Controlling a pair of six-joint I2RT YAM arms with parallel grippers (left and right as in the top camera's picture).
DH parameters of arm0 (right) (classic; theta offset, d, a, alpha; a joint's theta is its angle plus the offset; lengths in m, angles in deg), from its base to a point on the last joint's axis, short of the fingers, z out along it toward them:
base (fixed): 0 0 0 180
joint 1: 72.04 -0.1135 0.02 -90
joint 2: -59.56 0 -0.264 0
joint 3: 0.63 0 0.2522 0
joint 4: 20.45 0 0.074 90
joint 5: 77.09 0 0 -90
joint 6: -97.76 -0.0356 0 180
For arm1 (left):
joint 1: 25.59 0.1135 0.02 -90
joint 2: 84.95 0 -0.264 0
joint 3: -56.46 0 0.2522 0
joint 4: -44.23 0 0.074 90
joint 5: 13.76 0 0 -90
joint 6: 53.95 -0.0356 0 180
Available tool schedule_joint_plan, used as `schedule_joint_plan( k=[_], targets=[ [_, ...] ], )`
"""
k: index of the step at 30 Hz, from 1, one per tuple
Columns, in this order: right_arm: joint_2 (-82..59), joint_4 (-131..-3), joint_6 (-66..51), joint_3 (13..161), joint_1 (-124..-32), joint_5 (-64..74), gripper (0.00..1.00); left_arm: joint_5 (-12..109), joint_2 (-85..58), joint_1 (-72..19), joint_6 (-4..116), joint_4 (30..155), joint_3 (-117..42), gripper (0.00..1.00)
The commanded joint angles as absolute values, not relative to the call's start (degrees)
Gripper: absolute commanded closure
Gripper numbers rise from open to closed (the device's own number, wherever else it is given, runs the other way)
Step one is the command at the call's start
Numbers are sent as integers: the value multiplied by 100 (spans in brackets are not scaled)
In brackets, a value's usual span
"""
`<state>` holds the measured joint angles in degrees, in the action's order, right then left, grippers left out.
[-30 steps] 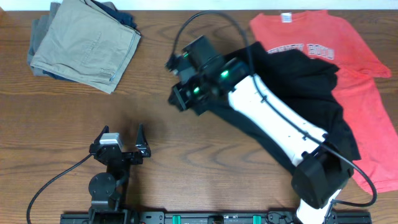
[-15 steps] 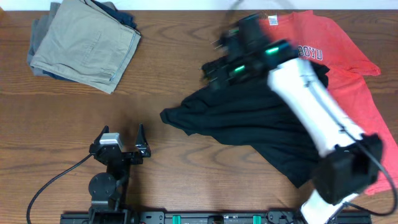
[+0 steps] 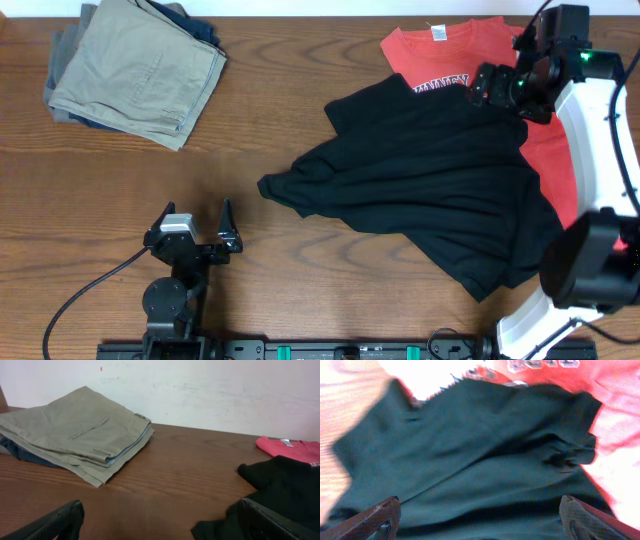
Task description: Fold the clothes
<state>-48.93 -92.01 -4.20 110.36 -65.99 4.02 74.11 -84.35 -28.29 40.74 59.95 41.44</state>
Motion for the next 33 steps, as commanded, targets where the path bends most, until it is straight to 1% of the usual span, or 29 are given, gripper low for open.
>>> schedule_joint_plan(
  k=[1, 6, 11, 12, 13, 14, 16, 17, 18, 19, 20, 21, 25, 29, 33],
  targets=[
    [-5306, -9181, -602, 10933, -6387, 959, 1, 7564, -8472, -2840, 4120, 6203, 4247, 2],
    [-5817, -9024, -654, 10933, -6164, 1294, 1, 7564, -8472, -2840, 4122, 6203, 4247, 2],
    [-6211, -8845, -656, 10933, -6057, 1222, 1, 7564, -8472, -2840, 4122, 6203, 4247, 2],
    [-6263, -8786, -648, 10933, -6059, 1167, 2, 7564, -8472, -2840, 4122, 6203, 4247, 2],
    [-6305, -8740, -630, 10933, -6066, 1086, 8, 7564, -8472, -2840, 4120, 6203, 4247, 2],
    [-6327, -8698, -632, 10933, -6075, 999, 20, 7564, -8472, -2840, 4120, 6203, 4247, 2],
    [-6335, -8635, -634, 10933, -6101, 793, 47, 7564, -8472, -2840, 4122, 6203, 4247, 2],
    [-6335, -8607, -634, 10933, -6121, 691, 58, 7564, -8472, -2840, 4122, 6203, 4247, 2],
    [-6335, -8576, -634, 10933, -6134, 603, 65, 7564, -8472, -2840, 4122, 6203, 4247, 2],
    [-6335, -8558, -634, 10933, -6153, 509, 75, 7564, -8472, -2840, 4122, 6203, 4247, 2],
    [-6335, -8548, -637, 10933, -6173, 448, 92, 7564, -8472, -2840, 4122, 6203, 4247, 2],
    [-6335, -8543, -643, 10933, -6191, 404, 99, 7564, -8472, -2840, 4122, 6203, 4247, 2],
    [-6322, -8545, -656, 10942, -6236, 37, 99, 7564, -8472, -2840, 4120, 6203, 4247, 2],
    [-6174, -8427, -630, 10951, -6335, -990, 99, 7564, -8472, -2840, 4122, 6203, 4247, 2],
    [-5758, -8119, -634, 10951, -6628, -2004, 99, 7564, -8472, -2840, 4120, 6203, 4247, 2]
  ],
)
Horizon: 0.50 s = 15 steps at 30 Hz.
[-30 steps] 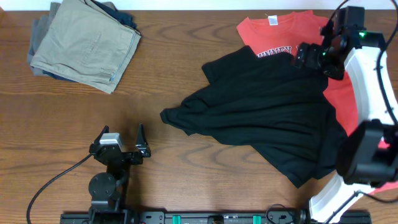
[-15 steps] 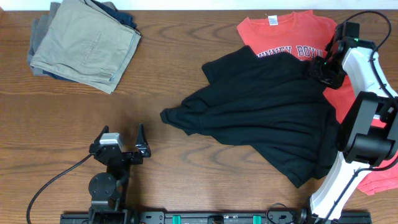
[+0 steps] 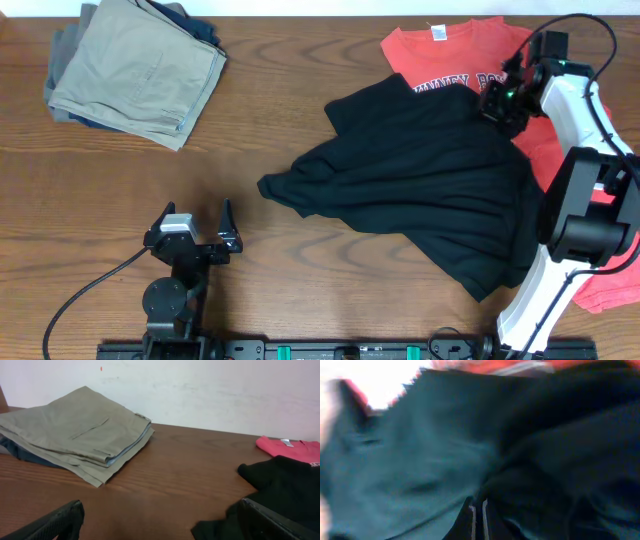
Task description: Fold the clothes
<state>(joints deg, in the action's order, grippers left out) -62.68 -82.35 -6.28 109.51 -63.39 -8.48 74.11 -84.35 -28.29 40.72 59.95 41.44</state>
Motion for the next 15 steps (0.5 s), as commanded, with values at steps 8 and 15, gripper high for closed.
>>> schedule_joint_plan(
  k=[8, 15],
  targets=[
    [-4827, -7706, -630, 10951, -8201, -2376, 99, 7564, -8472, -2840, 4122, 6203, 4247, 2],
    [-4757, -7225, -641, 10951, -9681, -1899, 99, 7566, -8472, -2840, 4122, 6203, 4247, 2]
  ],
)
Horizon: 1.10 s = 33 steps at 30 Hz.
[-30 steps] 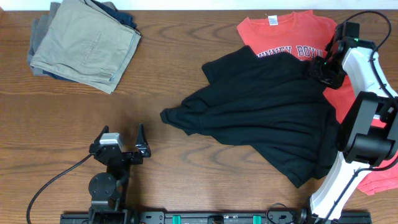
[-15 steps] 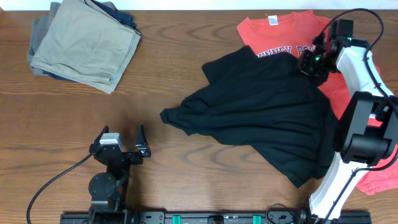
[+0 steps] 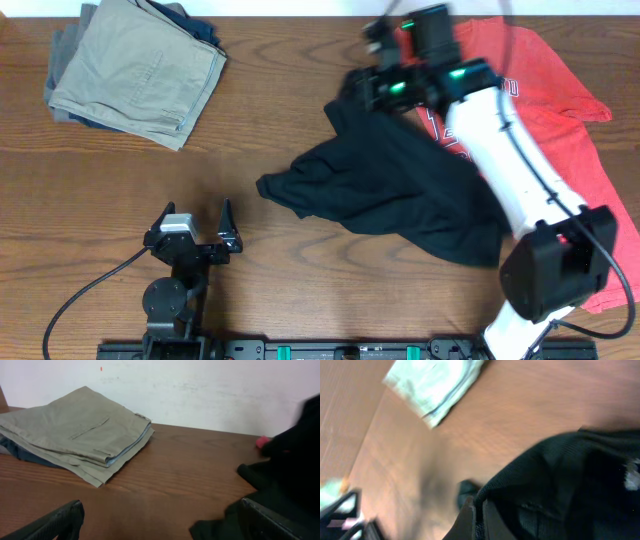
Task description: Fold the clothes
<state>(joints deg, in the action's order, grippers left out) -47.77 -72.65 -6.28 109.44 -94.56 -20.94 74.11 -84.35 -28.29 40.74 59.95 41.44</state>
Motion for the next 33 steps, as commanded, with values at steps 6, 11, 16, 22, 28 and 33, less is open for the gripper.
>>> schedule_joint_plan(
  k=[6, 11, 16, 22, 28, 33],
  targets=[
    [-4714, -7586, -656, 11141, -9543, -586, 50, 7564, -8472, -2840, 4122, 6203, 4247, 2],
    [-4683, -8021, -744, 11246, -8394, -337, 12, 7564, -8472, -2840, 4120, 6203, 4247, 2],
    [-4843, -8305, -523, 11239, -7432, -321, 21, 7566, -8472, -2840, 4122, 6203, 4247, 2],
    [-5345, -8438, 96, 11239, -7109, -155, 13, 7564, -8472, -2840, 4120, 6203, 4247, 2],
    [-5994, -8414, 620, 11239, -7301, 105, 13, 7564, -8472, -2840, 4122, 6203, 4247, 2],
    [-6456, -8351, 616, 11239, -7592, 966, 12, 7564, -8472, -2840, 4120, 6203, 4247, 2]
  ],
)
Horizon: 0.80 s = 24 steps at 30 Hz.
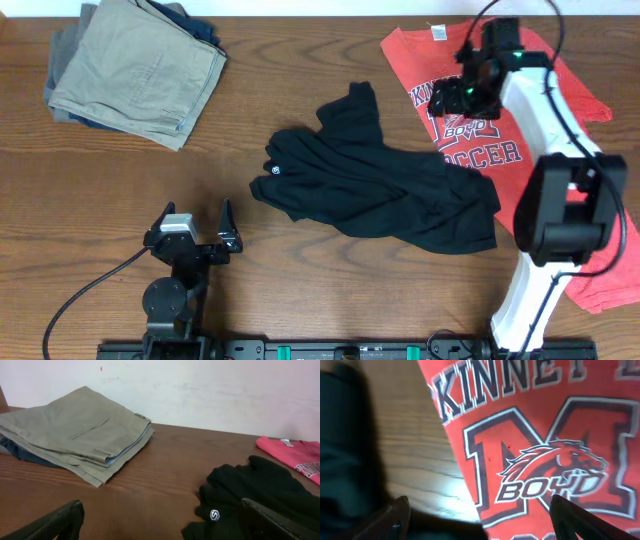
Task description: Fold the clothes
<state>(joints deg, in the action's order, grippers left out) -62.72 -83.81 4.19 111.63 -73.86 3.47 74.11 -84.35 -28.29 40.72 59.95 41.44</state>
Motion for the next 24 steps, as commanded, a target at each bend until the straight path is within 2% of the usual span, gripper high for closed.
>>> schedule_joint_plan(
  k=[1, 12, 16, 19, 21, 23, 24],
  targets=[
    [-6519, -8342, 616, 11239, -7629, 1053, 13, 7564, -8472, -2840, 4122, 6203, 4247, 2],
    [-7074, -8115, 614, 11237, -7928, 1613, 19, 7564, -8472, -2840, 4122, 6203, 4247, 2],
    [-7280, -8073, 611, 11237, -7887, 1613, 29, 7564, -8472, -2840, 4120, 6203, 4247, 2],
    [-7352, -8043, 585, 11237, -7825, 1613, 53, 7564, -8472, -2840, 4122, 6203, 4247, 2],
    [-7389, -8023, 568, 11237, -7777, 1620, 79, 7564, -8472, -2840, 4120, 6203, 4247, 2],
    [-7395, -8010, 415, 11237, -7707, 1764, 99, 7566, -8472, -2840, 4120, 6203, 4247, 2],
    [-7395, -8012, 294, 11237, -7662, 1904, 99, 7566, -8472, -2840, 4122, 6203, 4247, 2]
  ],
)
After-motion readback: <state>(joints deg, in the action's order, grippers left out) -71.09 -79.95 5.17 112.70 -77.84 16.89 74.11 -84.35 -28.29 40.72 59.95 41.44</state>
